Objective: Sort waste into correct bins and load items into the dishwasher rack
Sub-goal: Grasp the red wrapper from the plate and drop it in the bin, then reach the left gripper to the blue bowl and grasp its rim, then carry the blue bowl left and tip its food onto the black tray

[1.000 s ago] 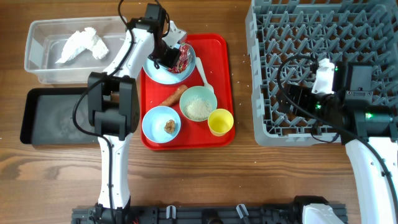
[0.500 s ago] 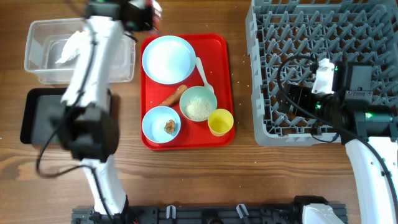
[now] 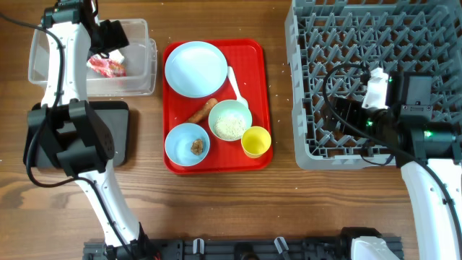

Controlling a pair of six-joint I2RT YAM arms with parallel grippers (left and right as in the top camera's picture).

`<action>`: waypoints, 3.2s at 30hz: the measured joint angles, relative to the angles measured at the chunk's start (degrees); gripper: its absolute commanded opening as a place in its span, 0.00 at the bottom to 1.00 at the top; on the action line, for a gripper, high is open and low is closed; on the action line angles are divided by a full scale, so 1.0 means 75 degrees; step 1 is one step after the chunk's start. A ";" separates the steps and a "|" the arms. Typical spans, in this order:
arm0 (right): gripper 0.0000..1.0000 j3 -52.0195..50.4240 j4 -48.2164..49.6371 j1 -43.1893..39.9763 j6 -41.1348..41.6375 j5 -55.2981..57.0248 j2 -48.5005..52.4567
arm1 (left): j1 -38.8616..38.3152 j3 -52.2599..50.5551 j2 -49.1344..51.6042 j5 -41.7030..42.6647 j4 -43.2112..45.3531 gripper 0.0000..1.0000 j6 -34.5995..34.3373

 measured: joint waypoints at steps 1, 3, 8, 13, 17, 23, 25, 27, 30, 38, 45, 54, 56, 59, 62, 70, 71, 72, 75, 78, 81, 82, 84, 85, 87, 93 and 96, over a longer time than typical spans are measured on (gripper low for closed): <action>0.98 0.0000 0.0000 0.0000 0.0000 0.0000 0.0000 | -0.0006 0.0000 -0.0006 0.0000 0.0003 1.00 -0.0003; 0.98 0.0000 0.0003 0.0000 0.0000 -0.0003 0.0000 | -0.0052 0.0000 -0.0090 0.0023 -0.0035 1.00 0.0000; 0.98 0.0000 0.0020 0.0000 0.0000 -0.0003 0.0003 | -0.0207 -0.0009 -0.1163 0.0536 -0.1437 0.86 -0.0029; 0.99 0.0000 0.0052 0.0000 0.0000 -0.0003 0.0006 | -0.0839 0.0006 -0.2390 0.1609 -0.3707 0.82 -0.0052; 0.99 0.0000 0.0122 0.0000 0.0000 -0.0003 0.0009 | -0.1836 -0.0140 -0.2460 0.1874 -0.4654 0.78 0.0012; 1.00 0.0000 0.0230 0.0000 0.0000 -0.0003 0.0009 | -0.3998 -0.1425 -0.2428 0.1641 -0.4546 0.78 -0.0175; 1.00 0.0000 0.0227 0.0000 0.0000 -0.0003 0.0009 | -0.4564 -0.2008 -0.2442 0.1478 -0.4001 0.78 -0.0440; 1.00 0.0000 0.0227 0.0000 0.0000 0.0000 0.0009 | -0.5129 -0.2920 -0.2637 0.1233 -0.3273 0.80 -0.0769; 1.00 0.0000 0.0175 0.0000 0.0000 -0.0003 0.0009 | -0.5692 -0.4095 -0.3314 0.1072 -0.2617 0.83 -0.1055; 1.00 0.0000 0.0076 0.0000 0.0006 -0.0006 0.0009 | -0.5770 -0.7184 -0.4800 0.0886 0.0300 0.52 -0.0901; 1.00 0.0000 -0.0012 0.0000 0.0058 -0.0003 0.0009 | -0.5598 -0.8454 -0.4771 0.0874 0.1405 0.38 -0.0854; 1.00 0.0000 0.0023 0.0000 0.0254 -0.0003 0.0009 | -0.5598 -0.8856 -0.4771 0.0755 0.1868 0.08 -0.0851; 1.00 0.0000 0.0023 0.0000 0.0254 -0.0006 0.0009 | -0.5598 -0.8856 -0.4759 0.0641 0.1888 0.04 -0.0868; 1.00 0.0000 0.0017 0.0000 0.0254 -0.0006 0.0009 | -0.5598 -0.8856 -0.4736 0.0443 0.1926 0.04 -0.0857; 1.00 0.0000 -0.0003 0.0000 0.0254 -0.0006 0.0009 | -0.5604 -0.8795 -0.4736 0.0306 0.1763 0.04 -0.0854; 1.00 0.0000 -0.0009 0.0000 0.0254 -0.0006 0.0009 | -0.5467 -0.6953 -0.4972 0.0291 0.0119 0.04 -0.0857; 1.00 0.0000 -0.0009 0.0000 0.0254 -0.0003 0.0009 | -0.5362 -0.6779 -0.5036 0.0297 -0.0055 0.04 -0.0860; 0.99 0.0000 -0.0009 0.0000 0.0254 -0.0006 0.0009 | -0.5184 -0.6592 -0.5120 0.0315 -0.0219 0.04 -0.0860; 1.00 0.0000 -0.0009 0.0000 0.0254 -0.0003 0.0009 | -0.4389 -0.6315 -0.5371 0.0393 -0.0274 0.04 -0.0857; 1.00 0.0000 -0.0009 0.0000 0.0254 -0.0003 0.0009 | -0.3244 -0.6309 -0.5432 0.0778 -0.0277 0.04 -0.0848; 1.00 0.0000 -0.0006 0.0000 0.0254 -0.0003 0.0009 | -0.2157 -0.6309 -0.5432 0.1376 -0.0210 0.04 -0.0600; 1.00 0.0000 -0.0006 0.0000 0.0254 -0.0006 0.0009 | -0.1766 -0.6309 -0.5432 0.1632 -0.0184 0.04 -0.0472; 1.00 0.0000 -0.0009 0.0000 0.0254 -0.0006 0.0009 | -0.0758 -0.6309 -0.5432 0.2183 -0.0119 0.04 -0.0096; 1.00 0.0000 -0.0009 0.0000 0.0254 -0.0006 0.0009 | -0.0548 -0.6309 -0.5432 0.2314 -0.0096 0.04 0.0003; 1.00 0.0000 -0.0006 0.0000 0.0254 -0.0003 0.0009 | 0.0289 -0.6309 -0.5429 0.2967 0.0041 0.04 0.0370; 1.00 0.0000 -0.0009 0.0000 0.0254 -0.0006 0.0009 | 0.2731 -0.6309 -0.4908 0.5453 0.0294 0.04 0.1276; 1.00 0.0000 -0.0009 0.0000 0.0251 -0.0003 0.0009 | 0.3742 -0.6309 -0.4217 0.7006 0.0201 0.04 0.1851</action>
